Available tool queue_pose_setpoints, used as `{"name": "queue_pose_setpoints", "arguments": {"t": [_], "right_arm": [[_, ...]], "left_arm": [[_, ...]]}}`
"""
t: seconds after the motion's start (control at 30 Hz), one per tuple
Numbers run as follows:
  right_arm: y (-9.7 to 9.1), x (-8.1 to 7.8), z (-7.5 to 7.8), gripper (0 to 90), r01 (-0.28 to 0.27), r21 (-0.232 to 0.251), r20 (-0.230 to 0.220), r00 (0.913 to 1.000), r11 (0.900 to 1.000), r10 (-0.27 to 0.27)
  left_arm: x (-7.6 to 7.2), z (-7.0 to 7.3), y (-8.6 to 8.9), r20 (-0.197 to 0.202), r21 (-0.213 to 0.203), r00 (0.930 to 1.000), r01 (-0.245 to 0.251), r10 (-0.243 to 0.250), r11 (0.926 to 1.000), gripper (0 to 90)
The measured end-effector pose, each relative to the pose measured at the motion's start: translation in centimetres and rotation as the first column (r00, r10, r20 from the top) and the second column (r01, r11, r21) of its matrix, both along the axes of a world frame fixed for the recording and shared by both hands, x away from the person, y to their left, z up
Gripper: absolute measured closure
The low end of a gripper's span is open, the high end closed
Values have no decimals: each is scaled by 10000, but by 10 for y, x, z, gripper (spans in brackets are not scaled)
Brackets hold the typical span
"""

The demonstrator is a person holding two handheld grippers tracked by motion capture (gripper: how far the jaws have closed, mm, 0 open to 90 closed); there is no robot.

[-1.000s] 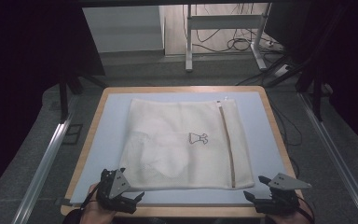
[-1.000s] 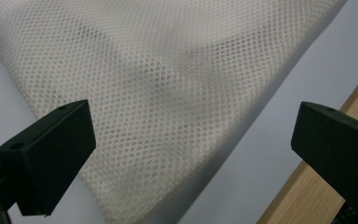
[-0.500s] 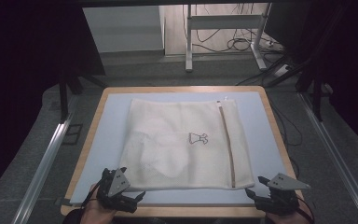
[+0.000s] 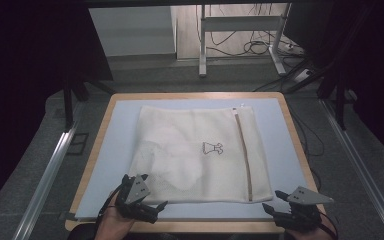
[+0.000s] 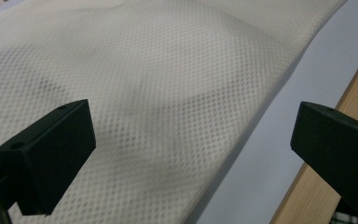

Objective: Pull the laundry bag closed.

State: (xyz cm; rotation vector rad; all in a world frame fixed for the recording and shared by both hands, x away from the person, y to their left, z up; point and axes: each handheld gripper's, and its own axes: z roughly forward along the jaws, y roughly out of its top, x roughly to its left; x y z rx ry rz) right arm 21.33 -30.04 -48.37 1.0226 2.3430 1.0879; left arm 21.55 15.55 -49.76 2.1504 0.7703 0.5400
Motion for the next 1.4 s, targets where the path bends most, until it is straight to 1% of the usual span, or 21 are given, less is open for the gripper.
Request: {"name": "queue_pose_setpoints", "arguments": {"t": [0.1, 0.13, 0.2, 0.23, 0.27, 0.3, 0.5, 0.73, 0.9, 1.07, 1.13, 1.23, 1.4], "right_arm": [[-2, 0, 1, 359, 42, 250, -13, 10000, 9997, -42], [-2, 0, 1, 358, 54, 261, -19, 10000, 9996, -54], [-1, 0, 0, 359, 78, 212, -56, 10000, 9997, -77], [-1, 0, 0, 359, 78, 192, -45, 10000, 9998, -77], [-1, 0, 0, 359, 76, 163, -32, 10000, 9998, -76], [-1, 0, 0, 359, 76, 163, -32, 10000, 9998, -76], [-1, 0, 0, 365, 18, 144, 21, 10000, 9999, -18], [-1, 0, 0, 367, 8, 81, 117, 9999, 10000, -9], [-2, 0, 1, 364, -5, 79, 195, 9998, 10000, 4], [-1, 0, 1, 352, -21, 23, 321, 9995, 10000, 20], [-1, 0, 1, 348, -31, -41, 360, 9993, 10000, 33], [-1, 0, 1, 342, -31, -43, 375, 9993, 10000, 33], [-2, 0, 1, 328, -33, -19, 370, 9993, 10000, 34]], "left_arm": [[2, 0, -9, 83, 217, 9998, 182, -184, 9996, 0], [3, 0, -14, 132, 300, 9995, 275, -279, 9992, 0], [4, 1, -16, 146, 301, 9993, 336, -341, 9990, 0], [5, 1, -18, 171, 249, 9991, 377, -381, 9990, 0], [7, 3, -22, 136, 15, 9989, 449, -450, 9990, 0], [7, 3, -22, 136, 15, 9989, 449, -450, 9990, 0], [12, 7, -30, 145, -481, 9981, 602, -595, 9970, 0], [20, 8, -44, -56, -838, 9962, 863, -870, 9927, 0], [23, 8, -53, -168, -908, 9939, 1069, -1089, 9901, 2], [26, 8, -60, -128, -863, 9926, 1191, -1207, 9891, 2], [28, 9, -63, -125, -917, 9918, 1255, -1272, 9878, 5], [30, 9, -68, -174, -1004, 9900, 1375, -1399, 9854, 8], [34, 9, -78, -219, -964, 9860, 1622, -1650, 9820, 9]]}}
